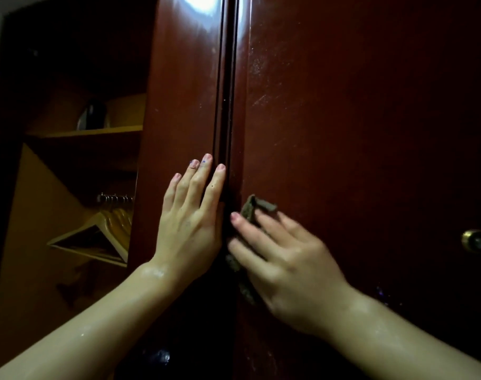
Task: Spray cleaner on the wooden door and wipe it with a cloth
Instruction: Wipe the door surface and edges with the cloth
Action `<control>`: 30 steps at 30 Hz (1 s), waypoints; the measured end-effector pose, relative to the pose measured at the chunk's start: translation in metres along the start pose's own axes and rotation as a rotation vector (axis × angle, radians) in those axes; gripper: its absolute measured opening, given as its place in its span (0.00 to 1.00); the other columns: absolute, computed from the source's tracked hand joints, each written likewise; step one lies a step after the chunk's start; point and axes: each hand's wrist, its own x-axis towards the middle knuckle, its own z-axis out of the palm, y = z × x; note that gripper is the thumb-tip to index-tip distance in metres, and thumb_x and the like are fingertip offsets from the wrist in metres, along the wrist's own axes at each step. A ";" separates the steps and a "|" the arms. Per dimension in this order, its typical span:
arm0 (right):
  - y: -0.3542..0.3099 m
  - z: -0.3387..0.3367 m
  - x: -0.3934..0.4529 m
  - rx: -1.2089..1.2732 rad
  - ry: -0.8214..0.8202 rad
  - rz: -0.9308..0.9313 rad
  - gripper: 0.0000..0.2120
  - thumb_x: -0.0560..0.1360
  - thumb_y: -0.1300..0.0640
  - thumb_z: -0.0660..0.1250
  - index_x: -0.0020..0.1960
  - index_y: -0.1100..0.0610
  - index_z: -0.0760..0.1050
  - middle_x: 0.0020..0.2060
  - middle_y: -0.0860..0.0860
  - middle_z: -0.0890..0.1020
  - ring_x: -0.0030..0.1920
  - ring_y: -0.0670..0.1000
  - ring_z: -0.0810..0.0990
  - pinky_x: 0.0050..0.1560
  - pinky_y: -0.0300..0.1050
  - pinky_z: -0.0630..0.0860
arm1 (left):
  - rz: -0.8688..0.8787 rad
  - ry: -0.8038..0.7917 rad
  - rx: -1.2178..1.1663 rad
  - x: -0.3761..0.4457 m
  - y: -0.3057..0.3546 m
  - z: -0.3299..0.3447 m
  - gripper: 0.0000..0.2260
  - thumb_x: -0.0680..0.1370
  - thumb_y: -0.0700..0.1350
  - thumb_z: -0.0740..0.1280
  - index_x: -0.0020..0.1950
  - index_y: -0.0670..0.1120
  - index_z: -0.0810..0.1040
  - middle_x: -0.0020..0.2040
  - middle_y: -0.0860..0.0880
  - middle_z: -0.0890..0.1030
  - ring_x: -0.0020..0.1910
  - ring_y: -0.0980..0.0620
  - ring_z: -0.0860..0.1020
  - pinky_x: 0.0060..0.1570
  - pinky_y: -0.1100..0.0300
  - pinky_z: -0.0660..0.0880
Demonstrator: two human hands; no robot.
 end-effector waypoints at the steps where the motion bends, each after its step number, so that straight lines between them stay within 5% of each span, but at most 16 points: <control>1: 0.012 -0.002 0.008 -0.028 0.022 0.028 0.21 0.75 0.48 0.58 0.65 0.53 0.75 0.69 0.56 0.72 0.64 0.60 0.74 0.65 0.55 0.65 | -0.001 0.003 0.001 -0.001 0.000 -0.001 0.24 0.78 0.43 0.55 0.75 0.41 0.63 0.75 0.41 0.62 0.75 0.43 0.59 0.72 0.45 0.58; 6: 0.066 -0.019 0.077 -0.122 0.175 0.471 0.24 0.75 0.51 0.58 0.70 0.55 0.70 0.71 0.57 0.69 0.67 0.62 0.70 0.71 0.56 0.61 | -0.028 0.029 -0.038 -0.002 0.002 -0.001 0.23 0.81 0.47 0.51 0.75 0.40 0.63 0.75 0.42 0.62 0.76 0.45 0.58 0.73 0.46 0.56; 12: -0.019 0.009 0.031 -0.008 0.067 0.190 0.22 0.73 0.52 0.61 0.64 0.57 0.76 0.69 0.56 0.72 0.67 0.60 0.71 0.70 0.56 0.63 | 0.000 0.069 -0.096 -0.009 -0.001 0.002 0.22 0.80 0.41 0.56 0.74 0.39 0.65 0.74 0.41 0.64 0.75 0.45 0.61 0.72 0.45 0.59; 15: -0.006 0.004 0.027 -0.034 0.042 0.095 0.22 0.73 0.51 0.60 0.64 0.57 0.76 0.69 0.56 0.73 0.66 0.59 0.73 0.67 0.56 0.65 | 0.032 0.052 -0.057 -0.012 -0.004 -0.001 0.23 0.77 0.39 0.57 0.73 0.39 0.66 0.74 0.40 0.65 0.75 0.44 0.61 0.72 0.46 0.59; 22: 0.035 -0.008 0.083 -0.155 0.148 0.438 0.25 0.74 0.53 0.59 0.71 0.58 0.69 0.71 0.58 0.69 0.66 0.63 0.71 0.71 0.57 0.62 | 0.028 0.080 -0.052 -0.012 -0.002 -0.001 0.23 0.76 0.36 0.57 0.72 0.38 0.68 0.73 0.40 0.66 0.74 0.43 0.62 0.72 0.47 0.59; 27: -0.053 0.014 -0.016 0.002 -0.009 0.127 0.22 0.70 0.51 0.60 0.61 0.56 0.78 0.68 0.57 0.73 0.64 0.60 0.74 0.68 0.55 0.65 | 0.028 0.086 -0.028 -0.012 -0.003 0.002 0.21 0.78 0.36 0.58 0.71 0.38 0.69 0.72 0.40 0.68 0.73 0.43 0.64 0.71 0.46 0.61; 30: -0.042 0.011 -0.029 0.004 -0.025 0.037 0.22 0.72 0.51 0.59 0.63 0.55 0.77 0.68 0.56 0.73 0.63 0.58 0.76 0.66 0.55 0.67 | 0.027 0.099 -0.021 -0.012 -0.002 0.001 0.21 0.77 0.35 0.58 0.71 0.37 0.69 0.71 0.39 0.68 0.73 0.42 0.64 0.71 0.46 0.61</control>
